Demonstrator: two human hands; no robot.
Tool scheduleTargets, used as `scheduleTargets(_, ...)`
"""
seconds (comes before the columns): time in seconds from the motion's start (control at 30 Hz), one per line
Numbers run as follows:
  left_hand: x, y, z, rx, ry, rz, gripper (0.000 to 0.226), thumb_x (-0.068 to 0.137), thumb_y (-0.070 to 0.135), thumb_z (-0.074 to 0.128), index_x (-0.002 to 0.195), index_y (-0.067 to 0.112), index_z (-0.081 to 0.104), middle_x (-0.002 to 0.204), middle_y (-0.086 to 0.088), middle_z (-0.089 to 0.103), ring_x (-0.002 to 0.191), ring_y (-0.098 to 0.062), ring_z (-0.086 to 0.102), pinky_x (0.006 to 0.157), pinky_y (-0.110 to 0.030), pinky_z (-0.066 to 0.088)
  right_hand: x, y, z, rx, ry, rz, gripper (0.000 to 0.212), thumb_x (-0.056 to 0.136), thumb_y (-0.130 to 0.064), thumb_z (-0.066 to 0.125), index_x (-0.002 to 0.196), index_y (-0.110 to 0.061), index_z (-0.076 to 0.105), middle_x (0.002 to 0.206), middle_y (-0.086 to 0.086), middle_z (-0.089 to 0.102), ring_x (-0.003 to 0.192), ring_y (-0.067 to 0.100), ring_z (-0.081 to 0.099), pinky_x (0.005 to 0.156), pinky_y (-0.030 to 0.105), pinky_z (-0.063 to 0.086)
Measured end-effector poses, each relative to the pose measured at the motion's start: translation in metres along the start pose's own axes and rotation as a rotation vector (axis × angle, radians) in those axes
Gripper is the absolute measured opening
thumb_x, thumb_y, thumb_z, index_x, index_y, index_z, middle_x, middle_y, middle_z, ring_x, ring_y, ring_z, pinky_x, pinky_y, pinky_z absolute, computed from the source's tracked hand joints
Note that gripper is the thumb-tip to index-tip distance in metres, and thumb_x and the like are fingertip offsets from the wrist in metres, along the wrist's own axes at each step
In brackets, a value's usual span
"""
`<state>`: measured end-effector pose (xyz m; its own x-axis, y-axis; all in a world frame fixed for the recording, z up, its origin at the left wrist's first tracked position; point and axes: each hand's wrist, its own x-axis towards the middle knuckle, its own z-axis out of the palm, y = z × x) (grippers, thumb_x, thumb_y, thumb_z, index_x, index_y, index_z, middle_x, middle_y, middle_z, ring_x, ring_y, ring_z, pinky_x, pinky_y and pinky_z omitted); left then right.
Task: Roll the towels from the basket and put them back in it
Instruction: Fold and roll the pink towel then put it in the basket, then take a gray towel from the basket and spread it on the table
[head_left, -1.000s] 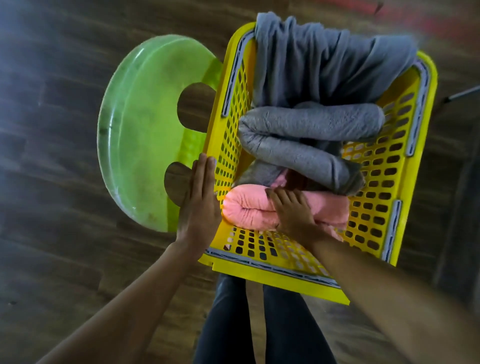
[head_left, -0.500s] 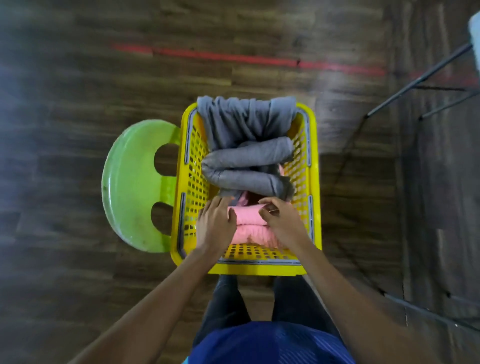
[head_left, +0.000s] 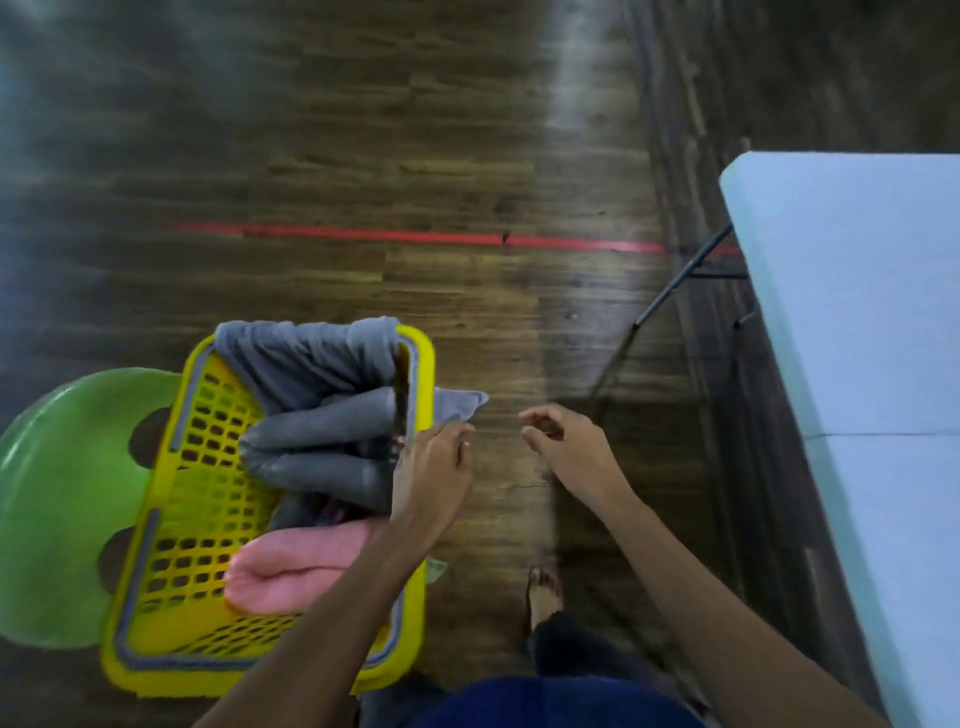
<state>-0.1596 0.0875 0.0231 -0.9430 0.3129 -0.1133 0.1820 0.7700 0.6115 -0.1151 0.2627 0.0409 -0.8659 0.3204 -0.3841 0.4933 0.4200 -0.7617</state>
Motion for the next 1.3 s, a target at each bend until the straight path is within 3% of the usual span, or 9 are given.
scheduleTargets(0.13,0.016,0.056,0.027,-0.018,-0.009,-0.019,0.024,0.091,0.013,0.057,0.112,0.016,0.069,0.113,-0.005,0.068,0.106,-0.026,0.062,0.087,-0.038,0.050,0.020,0.010,-0.062,-0.015,-0.006,-0.022,0.016,0.092,-0.023,0.062,0.106,-0.022,0.069,0.095,-0.009,0.068,0.088,0.003,0.060,0.068,0.003,0.039)
scheduleTargets(0.4,0.060,0.071,0.025,-0.053,0.118,-0.123,0.022,0.092,0.013,0.056,0.110,0.017,0.069,0.108,-0.004,0.069,0.099,-0.026,0.063,0.080,-0.039,0.051,0.084,-0.009,-0.071,-0.059,-0.161,-0.125,0.015,0.092,-0.020,0.061,0.105,-0.020,0.068,0.092,-0.009,0.067,0.087,0.006,0.061,0.076,0.019,0.045)
scheduleTargets(0.53,0.079,0.041,0.009,-0.062,0.208,-0.298,0.026,0.092,0.017,0.054,0.115,0.022,0.066,0.112,0.001,0.066,0.102,-0.022,0.060,0.080,-0.035,0.047,0.126,-0.044,-0.038,-0.137,-0.306,-0.222,0.012,0.090,-0.019,0.061,0.099,-0.025,0.068,0.083,-0.016,0.064,0.078,-0.004,0.058,0.069,0.014,0.044)
scheduleTargets(0.8,0.109,-0.018,-0.010,-0.190,0.431,-0.642,0.024,0.091,0.016,0.052,0.109,0.021,0.068,0.102,0.002,0.066,0.096,-0.020,0.061,0.077,-0.035,0.049,0.202,-0.107,0.042,-0.360,-0.607,-0.396,0.013,0.085,-0.014,0.063,0.093,-0.022,0.068,0.087,0.001,0.071,0.081,0.017,0.065,0.076,0.036,0.053)
scheduleTargets(0.93,0.113,-0.027,0.002,-0.249,0.510,-0.815,0.023,0.090,0.014,0.054,0.107,0.019,0.070,0.105,0.000,0.068,0.097,-0.021,0.063,0.078,-0.030,0.046,0.232,-0.124,0.073,-0.557,-0.694,-0.560,0.021,0.084,-0.006,0.063,0.103,-0.010,0.071,0.101,0.010,0.070,0.093,0.024,0.064,0.080,0.026,0.044)
scheduleTargets(1.07,0.132,-0.030,0.017,-0.349,0.590,-0.969,0.023,0.088,0.012,0.055,0.104,0.016,0.071,0.101,-0.006,0.067,0.096,-0.026,0.063,0.081,-0.036,0.049,0.268,-0.136,0.100,-0.739,-0.812,-0.810,0.044,0.080,-0.003,0.062,0.123,-0.011,0.063,0.123,0.008,0.057,0.114,0.025,0.054,0.094,0.029,0.041)
scheduleTargets(1.2,0.167,-0.030,0.025,-0.394,0.656,-1.081,0.020,0.090,0.012,0.053,0.102,0.013,0.070,0.098,-0.010,0.067,0.093,-0.029,0.063,0.081,-0.040,0.049,0.310,-0.143,0.127,-0.880,-1.064,-0.945,0.066,0.076,-0.002,0.065,0.139,-0.015,0.048,0.145,0.006,0.040,0.129,0.026,0.043,0.106,0.033,0.040)
scheduleTargets(1.3,0.193,-0.032,0.032,-0.410,0.703,-1.184,0.021,0.091,0.016,0.052,0.102,0.013,0.070,0.099,-0.011,0.068,0.094,-0.031,0.063,0.082,-0.042,0.049,0.336,-0.147,0.141,-0.928,-1.200,-1.003,0.067,0.079,-0.006,0.069,0.141,-0.017,0.046,0.140,0.007,0.045,0.124,0.029,0.049,0.102,0.034,0.043)
